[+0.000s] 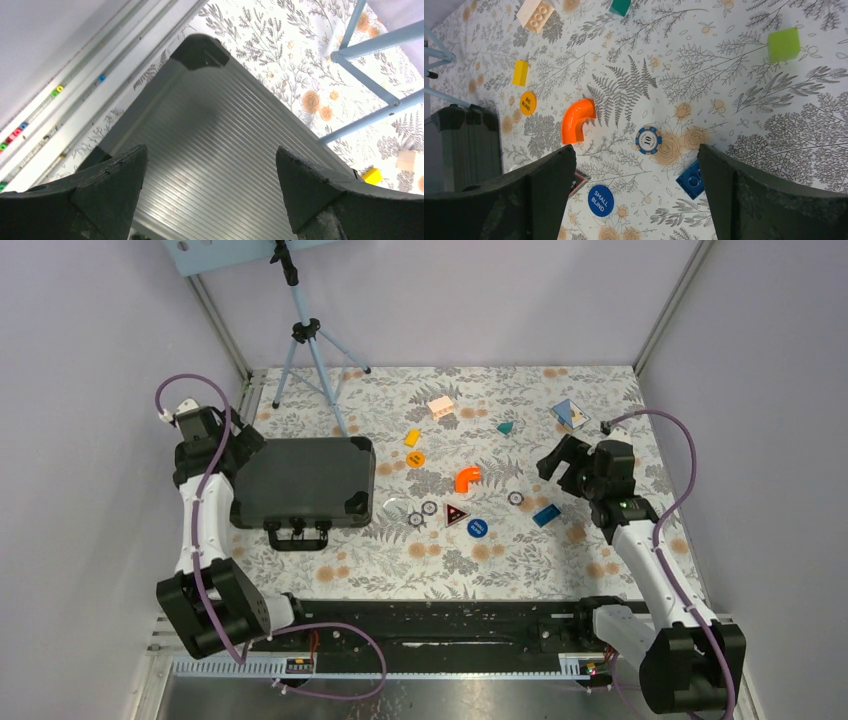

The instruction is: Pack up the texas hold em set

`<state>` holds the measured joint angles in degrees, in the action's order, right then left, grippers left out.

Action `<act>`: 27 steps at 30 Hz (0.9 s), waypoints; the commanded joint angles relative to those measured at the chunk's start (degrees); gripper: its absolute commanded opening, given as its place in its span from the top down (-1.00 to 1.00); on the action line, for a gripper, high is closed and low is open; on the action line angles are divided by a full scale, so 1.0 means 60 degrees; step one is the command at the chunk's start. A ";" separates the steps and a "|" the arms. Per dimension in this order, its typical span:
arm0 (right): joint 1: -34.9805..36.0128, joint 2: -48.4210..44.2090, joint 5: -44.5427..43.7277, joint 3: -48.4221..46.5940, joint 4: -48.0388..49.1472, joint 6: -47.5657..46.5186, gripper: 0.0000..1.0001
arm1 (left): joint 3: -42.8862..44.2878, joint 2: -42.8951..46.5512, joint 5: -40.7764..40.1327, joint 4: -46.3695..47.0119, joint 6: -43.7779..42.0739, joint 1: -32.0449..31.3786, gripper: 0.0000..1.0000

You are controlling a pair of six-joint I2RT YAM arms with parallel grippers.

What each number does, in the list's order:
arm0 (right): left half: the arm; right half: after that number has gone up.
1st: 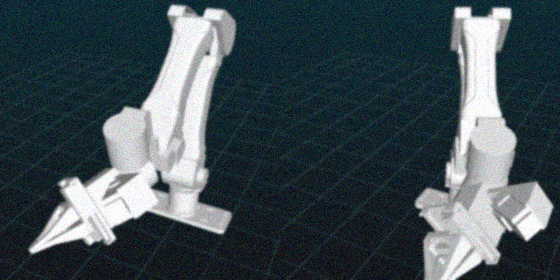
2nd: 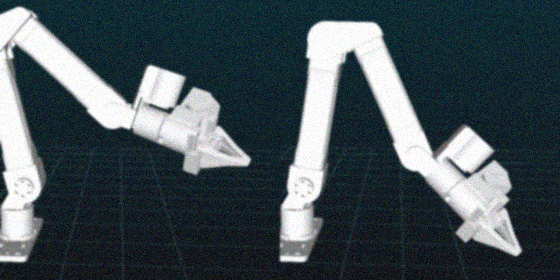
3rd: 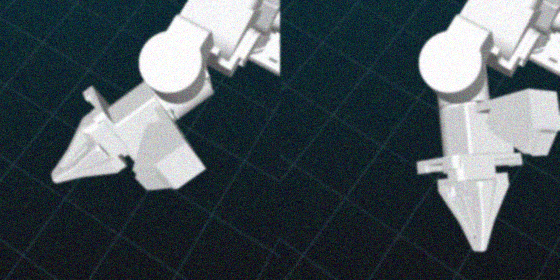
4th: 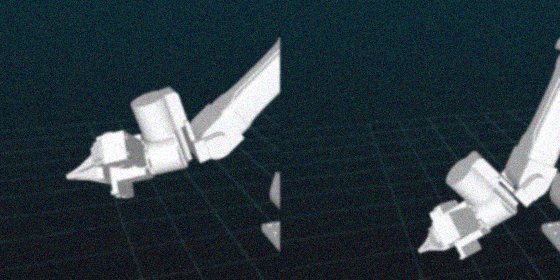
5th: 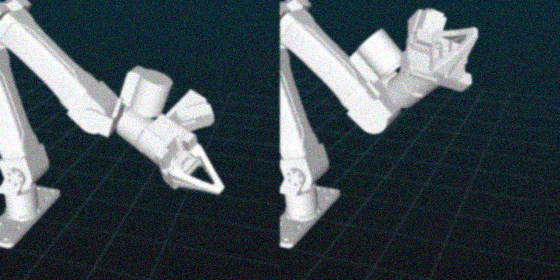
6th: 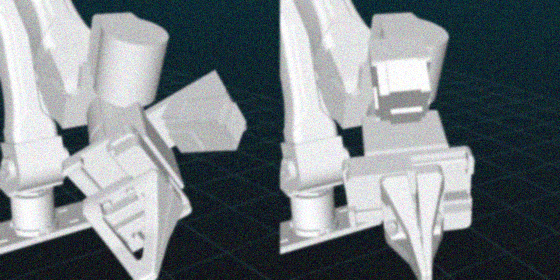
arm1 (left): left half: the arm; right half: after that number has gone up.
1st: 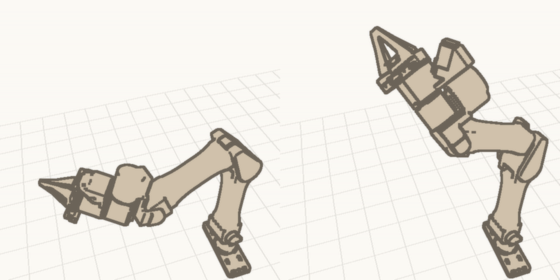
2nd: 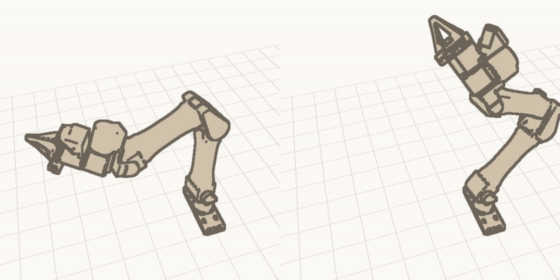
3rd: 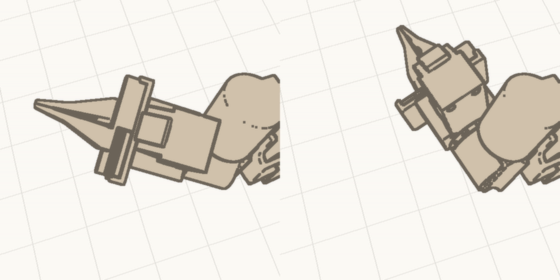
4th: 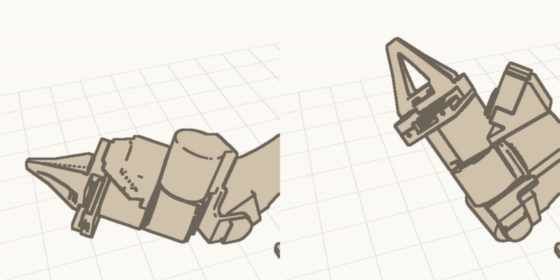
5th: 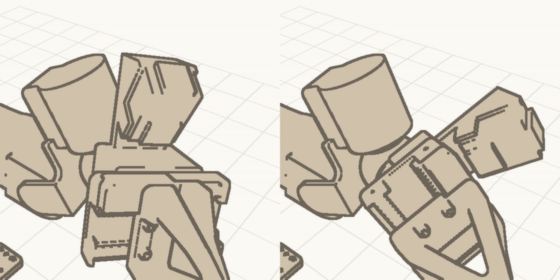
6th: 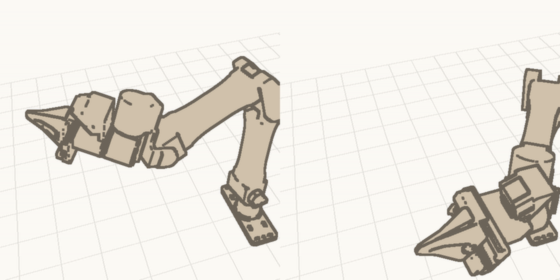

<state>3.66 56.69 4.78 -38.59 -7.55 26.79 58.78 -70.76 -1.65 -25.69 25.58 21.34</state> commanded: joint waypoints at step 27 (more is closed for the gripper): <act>0.0483 0.0023 0.0787 -0.0481 -0.0506 0.0774 -0.97 | 0.0715 -0.3993 0.0599 0.0906 -0.1027 0.0835 -0.85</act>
<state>5.87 57.89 8.71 -38.63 -10.09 31.20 61.56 -90.48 -3.03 -15.90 19.92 25.61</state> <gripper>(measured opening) 0.984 0.933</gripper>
